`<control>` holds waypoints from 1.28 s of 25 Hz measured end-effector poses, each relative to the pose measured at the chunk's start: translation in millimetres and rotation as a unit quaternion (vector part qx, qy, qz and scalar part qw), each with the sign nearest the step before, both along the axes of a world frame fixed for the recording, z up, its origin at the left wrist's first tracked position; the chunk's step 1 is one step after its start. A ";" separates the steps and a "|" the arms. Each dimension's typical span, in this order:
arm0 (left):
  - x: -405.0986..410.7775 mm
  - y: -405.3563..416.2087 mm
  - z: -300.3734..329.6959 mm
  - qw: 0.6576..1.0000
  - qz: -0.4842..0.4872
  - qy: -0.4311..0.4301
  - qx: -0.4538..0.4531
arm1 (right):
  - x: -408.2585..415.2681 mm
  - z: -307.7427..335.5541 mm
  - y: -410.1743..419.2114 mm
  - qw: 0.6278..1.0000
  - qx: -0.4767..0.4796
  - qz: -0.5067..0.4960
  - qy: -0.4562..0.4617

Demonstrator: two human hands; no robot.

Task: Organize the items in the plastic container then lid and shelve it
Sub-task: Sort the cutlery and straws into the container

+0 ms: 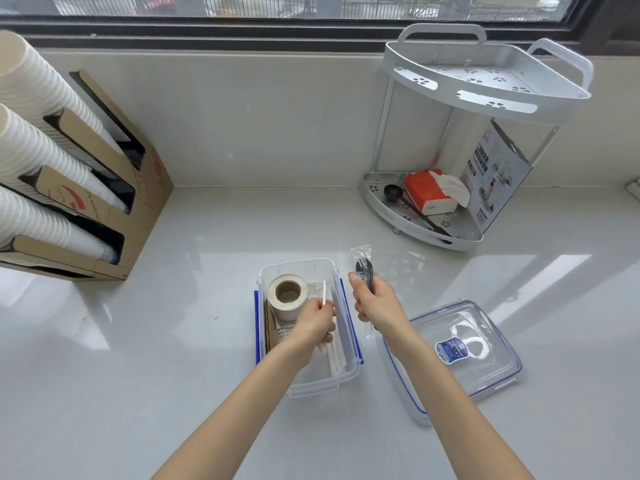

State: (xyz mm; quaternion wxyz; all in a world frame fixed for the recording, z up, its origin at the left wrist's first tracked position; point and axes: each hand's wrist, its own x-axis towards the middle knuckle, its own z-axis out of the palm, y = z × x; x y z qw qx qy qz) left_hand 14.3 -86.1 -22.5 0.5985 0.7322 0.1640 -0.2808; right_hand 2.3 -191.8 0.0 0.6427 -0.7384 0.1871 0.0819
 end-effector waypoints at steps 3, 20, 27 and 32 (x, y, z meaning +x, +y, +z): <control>-0.7 5.0 11.0 0.993 0.051 -0.003 -0.107 | 0.7 2.8 5.0 0.999 0.034 0.008 0.019; -14.0 34.6 11.7 0.975 0.060 0.002 -0.216 | -6.7 -2.2 22.8 0.995 -0.058 0.051 -0.058; -0.5 43.6 16.2 0.956 0.132 0.018 -0.260 | -11.6 -2.0 21.1 0.969 -0.103 0.080 -0.212; 4.0 45.5 20.9 0.949 0.134 0.001 -0.286 | -20.8 -14.6 23.8 0.962 -0.126 0.143 -0.195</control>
